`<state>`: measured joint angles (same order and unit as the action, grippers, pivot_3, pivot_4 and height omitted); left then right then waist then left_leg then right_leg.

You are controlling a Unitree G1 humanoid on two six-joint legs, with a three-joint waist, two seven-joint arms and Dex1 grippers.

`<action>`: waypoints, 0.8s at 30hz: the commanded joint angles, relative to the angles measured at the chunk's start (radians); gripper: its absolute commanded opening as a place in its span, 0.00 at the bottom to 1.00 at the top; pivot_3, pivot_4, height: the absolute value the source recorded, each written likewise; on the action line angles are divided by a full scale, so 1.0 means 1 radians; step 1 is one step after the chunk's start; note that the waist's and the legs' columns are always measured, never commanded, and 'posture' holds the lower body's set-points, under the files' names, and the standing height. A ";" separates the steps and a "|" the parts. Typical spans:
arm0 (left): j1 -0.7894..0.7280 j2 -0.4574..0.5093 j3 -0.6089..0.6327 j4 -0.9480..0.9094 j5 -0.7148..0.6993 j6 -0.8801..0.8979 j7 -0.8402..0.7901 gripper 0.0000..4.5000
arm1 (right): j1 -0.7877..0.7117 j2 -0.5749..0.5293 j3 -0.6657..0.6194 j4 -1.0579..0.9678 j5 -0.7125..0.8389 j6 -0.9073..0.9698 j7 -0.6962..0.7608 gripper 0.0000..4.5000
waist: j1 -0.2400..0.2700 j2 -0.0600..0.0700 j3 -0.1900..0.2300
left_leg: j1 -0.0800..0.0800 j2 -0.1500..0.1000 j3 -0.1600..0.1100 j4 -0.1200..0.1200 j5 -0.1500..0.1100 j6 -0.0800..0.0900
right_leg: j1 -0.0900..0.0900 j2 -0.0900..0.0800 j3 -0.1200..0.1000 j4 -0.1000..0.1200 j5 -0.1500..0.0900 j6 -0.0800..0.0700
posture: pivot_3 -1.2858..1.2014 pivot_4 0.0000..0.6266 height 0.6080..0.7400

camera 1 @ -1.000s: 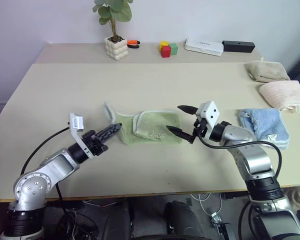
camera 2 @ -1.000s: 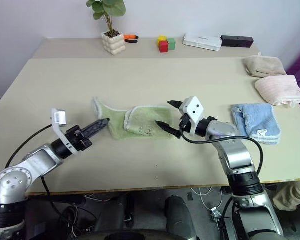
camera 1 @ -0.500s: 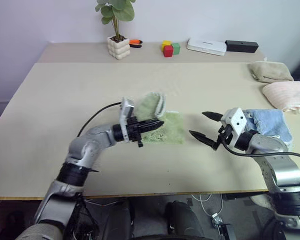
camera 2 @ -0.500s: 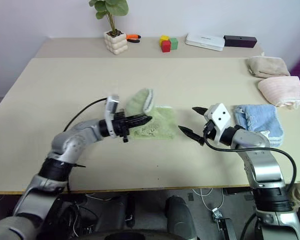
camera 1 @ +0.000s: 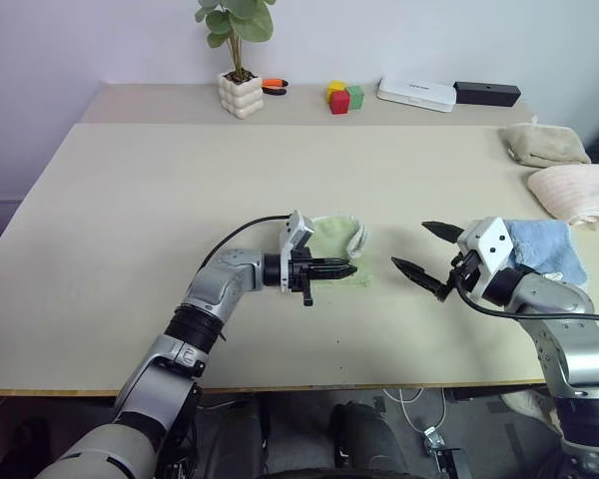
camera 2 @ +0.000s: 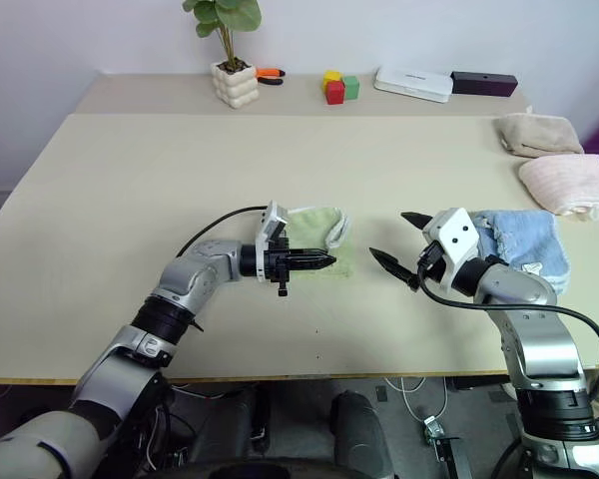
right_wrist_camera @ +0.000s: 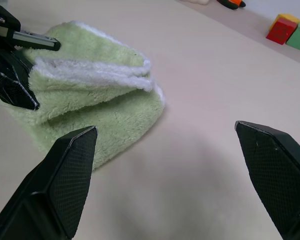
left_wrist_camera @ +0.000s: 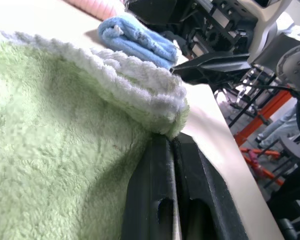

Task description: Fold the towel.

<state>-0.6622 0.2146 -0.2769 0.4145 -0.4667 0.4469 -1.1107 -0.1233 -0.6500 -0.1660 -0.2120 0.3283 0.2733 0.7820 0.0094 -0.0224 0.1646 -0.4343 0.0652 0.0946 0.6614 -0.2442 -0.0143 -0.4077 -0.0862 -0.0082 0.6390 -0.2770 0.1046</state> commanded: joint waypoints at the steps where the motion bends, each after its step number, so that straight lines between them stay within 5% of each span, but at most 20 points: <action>1: 0.004 -0.016 0.030 -0.043 -0.010 0.013 -0.015 0.41 | -0.028 -0.004 -0.011 -0.034 0.009 -0.009 -0.009 1.00 | 0.001 0.000 0.000 | 0.000 0.000 0.000 0.000 0.000 0.000 | 0.000 0.000 0.000 0.000 0.000 0.000 | 0.52 0.24 0.96; 6: 0.026 -0.017 0.051 -0.112 -0.032 0.053 -0.035 0.97 | -0.089 0.002 -0.003 0.007 0.009 -0.016 -0.008 1.00 | 0.000 0.000 0.000 | 0.000 0.000 0.000 0.000 0.000 0.000 | 0.000 0.000 0.000 0.000 0.000 0.000 | 0.52 0.24 0.96; 17: 0.075 0.019 0.263 -0.315 -0.173 0.117 0.059 1.00 | -0.253 0.259 0.055 -0.001 0.070 0.039 -0.187 1.00 | -0.002 0.001 0.000 | 0.000 0.001 -0.001 0.000 0.000 0.000 | 0.000 0.002 0.000 0.002 0.001 0.003 | 0.52 0.24 0.96; 20: 0.095 0.016 0.353 -0.272 -0.150 0.072 0.188 0.80 | -0.248 0.413 0.113 0.002 0.042 0.064 -0.323 0.81 | -0.006 0.001 0.000 | 0.000 0.001 -0.002 0.001 0.000 0.000 | 0.000 0.002 0.000 0.003 0.002 0.003 | 0.52 0.24 0.96; 24: 0.103 -0.039 0.364 -0.222 -0.085 -0.006 0.313 0.35 | -0.245 0.495 0.134 0.035 -0.021 0.050 -0.431 0.35 | 0.003 0.001 0.000 | -0.001 0.001 -0.001 0.001 0.000 0.000 | -0.001 0.001 0.000 0.006 0.002 0.004 | 0.52 0.24 0.96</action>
<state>-0.5496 0.1959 0.0758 0.1927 -0.5724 0.4769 -0.8439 -0.3592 -0.1719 -0.0101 -0.1695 0.3176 0.3396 0.3994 0.0127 -0.0216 0.1648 -0.4351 0.0660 0.0932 0.6629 -0.2440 -0.0145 -0.4089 -0.0848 -0.0085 0.6452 -0.2753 0.1084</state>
